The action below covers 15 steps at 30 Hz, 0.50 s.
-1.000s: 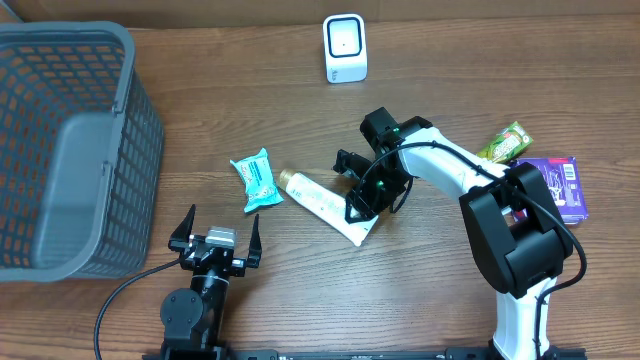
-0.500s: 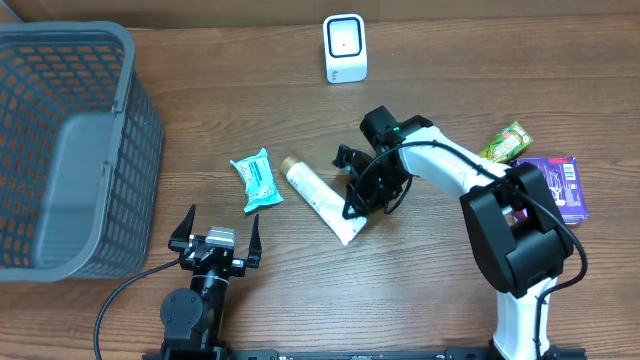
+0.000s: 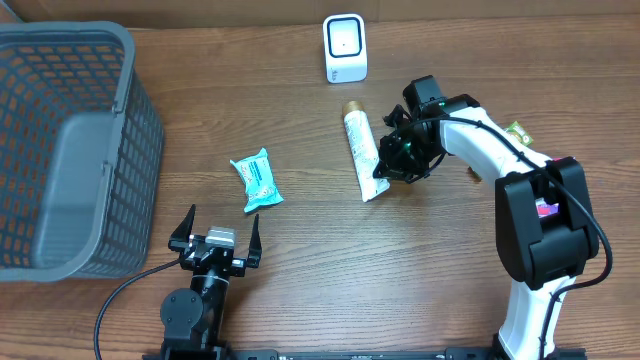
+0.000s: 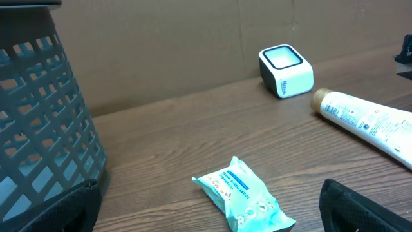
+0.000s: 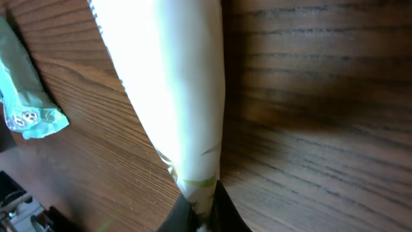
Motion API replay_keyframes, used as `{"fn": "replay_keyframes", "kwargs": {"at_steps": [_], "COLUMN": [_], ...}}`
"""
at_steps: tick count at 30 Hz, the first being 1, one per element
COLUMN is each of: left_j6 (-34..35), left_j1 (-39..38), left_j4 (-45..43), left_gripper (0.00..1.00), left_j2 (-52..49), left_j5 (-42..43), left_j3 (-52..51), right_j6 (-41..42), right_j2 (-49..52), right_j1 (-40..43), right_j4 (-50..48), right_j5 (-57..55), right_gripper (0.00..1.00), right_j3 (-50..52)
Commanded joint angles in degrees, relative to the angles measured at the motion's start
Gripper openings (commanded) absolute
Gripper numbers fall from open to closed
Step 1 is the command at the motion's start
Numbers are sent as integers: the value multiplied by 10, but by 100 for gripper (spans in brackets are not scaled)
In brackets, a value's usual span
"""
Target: Scan the item barcode
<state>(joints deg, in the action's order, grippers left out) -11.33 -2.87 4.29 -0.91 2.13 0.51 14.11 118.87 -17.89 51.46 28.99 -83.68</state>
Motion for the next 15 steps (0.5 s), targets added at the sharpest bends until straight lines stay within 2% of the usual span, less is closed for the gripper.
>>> {"fn": "replay_keyframes", "kwargs": {"at_steps": [1,3,5,8,15], "left_j6": [2,2,2,2,2], "left_j1": [3,3,3,3,3], "left_j4": [1,1,1,1,1], "left_gripper": [100,100,100,100,100], "left_j2": [3,3,3,3,3], "left_j5": [0,0,0,0,0], "left_j3": [-2,-2,-2,-2,-2], "right_j6": [39,37,16,-16,-26], "right_j2": [-17,-17,-17,-17,11], "right_j1": [-5,-5,-5,-5,-14], "right_j4": [4,4,-5,-29,-75], "right_j5": [-30,-43,-50,-50,-46], "right_gripper": [9,21,41,56,53], "right_j3": [-9,-9,-9,-9,-9]}}
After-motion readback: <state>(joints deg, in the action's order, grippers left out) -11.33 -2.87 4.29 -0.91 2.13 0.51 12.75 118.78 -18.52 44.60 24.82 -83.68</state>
